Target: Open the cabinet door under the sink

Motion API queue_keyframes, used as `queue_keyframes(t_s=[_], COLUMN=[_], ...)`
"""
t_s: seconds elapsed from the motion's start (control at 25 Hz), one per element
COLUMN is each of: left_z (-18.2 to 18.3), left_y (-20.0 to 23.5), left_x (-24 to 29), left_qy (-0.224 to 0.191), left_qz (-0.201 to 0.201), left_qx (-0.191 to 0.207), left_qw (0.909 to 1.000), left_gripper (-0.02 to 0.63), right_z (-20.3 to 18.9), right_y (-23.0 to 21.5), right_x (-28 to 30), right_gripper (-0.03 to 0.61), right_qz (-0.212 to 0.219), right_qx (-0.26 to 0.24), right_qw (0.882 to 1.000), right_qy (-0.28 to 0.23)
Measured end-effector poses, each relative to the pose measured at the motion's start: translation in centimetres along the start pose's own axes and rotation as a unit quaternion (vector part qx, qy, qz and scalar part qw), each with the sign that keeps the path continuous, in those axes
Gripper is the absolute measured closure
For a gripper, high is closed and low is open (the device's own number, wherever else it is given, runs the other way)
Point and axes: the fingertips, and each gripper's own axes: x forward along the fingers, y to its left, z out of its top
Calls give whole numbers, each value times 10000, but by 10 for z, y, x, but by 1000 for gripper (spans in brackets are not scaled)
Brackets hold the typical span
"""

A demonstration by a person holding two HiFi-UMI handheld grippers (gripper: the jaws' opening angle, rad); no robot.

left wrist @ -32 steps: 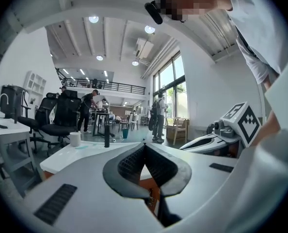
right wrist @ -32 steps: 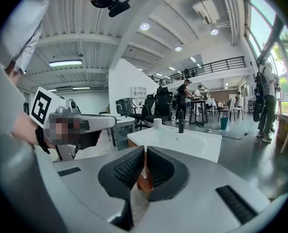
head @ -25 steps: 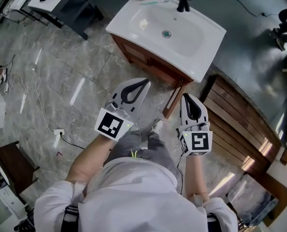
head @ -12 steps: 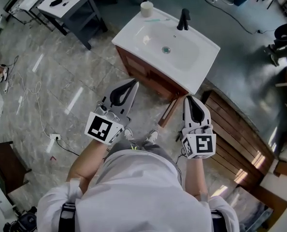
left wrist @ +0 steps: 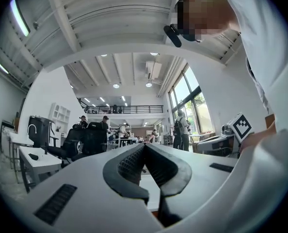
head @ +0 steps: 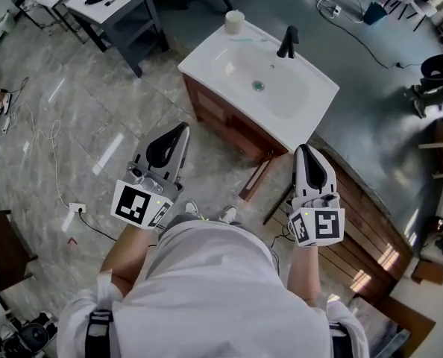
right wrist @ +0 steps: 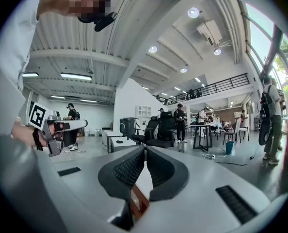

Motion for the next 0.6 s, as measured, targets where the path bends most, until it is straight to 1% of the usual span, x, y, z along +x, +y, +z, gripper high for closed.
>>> queue_keyframes(t_s=[0.2,0.4,0.6], left_z=[9,4,0], left_y=[11,18,24], left_x=[-6,-10,-26], left_qy=[-103,-203,-171], left_qz=[139,228,244], left_qx=[39,5,7], left_qw=[9998,9995,9996], left_gripper=[600,600,600], right_z=[0,5,9], right_y=[4,8,28], right_x=[2,7,11], right_gripper=[537,537,537], right_qz=[4,-100,-25], right_qx=[85,31,-66], right_qw=[10000,9999,9999], right_qy=[-1,-67,-84])
